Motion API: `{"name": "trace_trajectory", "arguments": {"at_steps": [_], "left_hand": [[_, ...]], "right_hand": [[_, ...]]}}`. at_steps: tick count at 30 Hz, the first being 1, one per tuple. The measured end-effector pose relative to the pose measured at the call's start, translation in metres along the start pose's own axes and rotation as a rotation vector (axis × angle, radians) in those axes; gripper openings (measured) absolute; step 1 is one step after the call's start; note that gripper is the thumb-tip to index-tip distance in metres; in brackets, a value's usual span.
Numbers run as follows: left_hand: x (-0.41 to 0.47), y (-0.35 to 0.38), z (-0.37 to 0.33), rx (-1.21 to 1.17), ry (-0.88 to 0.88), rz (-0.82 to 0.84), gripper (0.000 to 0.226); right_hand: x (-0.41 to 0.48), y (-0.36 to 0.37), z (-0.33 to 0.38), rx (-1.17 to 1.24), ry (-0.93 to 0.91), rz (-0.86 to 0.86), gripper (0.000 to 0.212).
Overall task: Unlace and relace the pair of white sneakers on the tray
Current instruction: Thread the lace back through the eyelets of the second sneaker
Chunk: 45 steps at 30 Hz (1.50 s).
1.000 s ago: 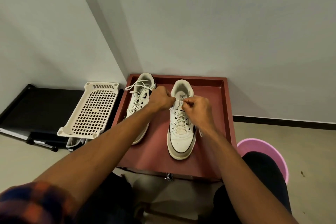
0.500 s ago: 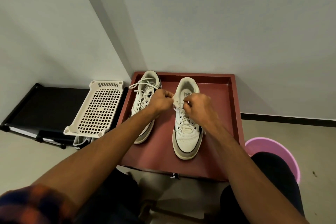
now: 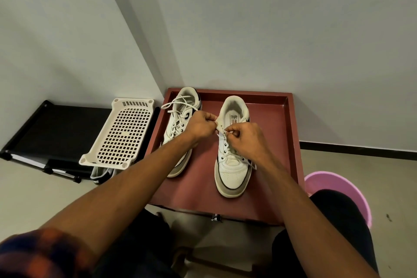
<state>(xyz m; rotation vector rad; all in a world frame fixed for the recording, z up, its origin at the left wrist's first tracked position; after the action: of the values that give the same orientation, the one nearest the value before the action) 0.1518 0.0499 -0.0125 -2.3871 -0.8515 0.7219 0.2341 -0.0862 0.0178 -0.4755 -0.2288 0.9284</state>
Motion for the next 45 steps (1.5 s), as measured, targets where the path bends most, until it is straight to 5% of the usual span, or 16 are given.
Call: {"name": "trace_trajectory", "arguments": {"at_steps": [12, 22, 33, 45], "left_hand": [[-0.002, 0.000, -0.001, -0.057, 0.013, 0.017, 0.022], [0.000, 0.002, -0.001, -0.091, 0.011, 0.047, 0.017], [0.001, 0.003, 0.002, -0.097, 0.007, 0.053, 0.016], [-0.001, 0.002, 0.000, -0.048, 0.024, 0.039, 0.015]], "right_hand": [[0.003, 0.009, 0.002, -0.117, -0.005, -0.073, 0.039], [-0.002, -0.005, -0.001, 0.198, 0.031, -0.223, 0.007], [0.014, 0.000, 0.004, -0.123, -0.051, -0.008, 0.014], [0.019, 0.004, 0.003, -0.164, 0.013, -0.013, 0.012]]}}
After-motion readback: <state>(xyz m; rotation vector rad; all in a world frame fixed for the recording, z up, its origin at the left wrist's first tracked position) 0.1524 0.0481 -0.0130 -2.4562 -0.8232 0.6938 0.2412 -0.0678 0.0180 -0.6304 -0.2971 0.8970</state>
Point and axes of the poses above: each hand's wrist, its own x-axis towards the middle knuckle, its own y-axis out of the palm, z = x × y, the point moved 9 cm from there along x, towards the middle knuckle, and after that the axes turned 15 degrees about x, right-handed, at the moved point
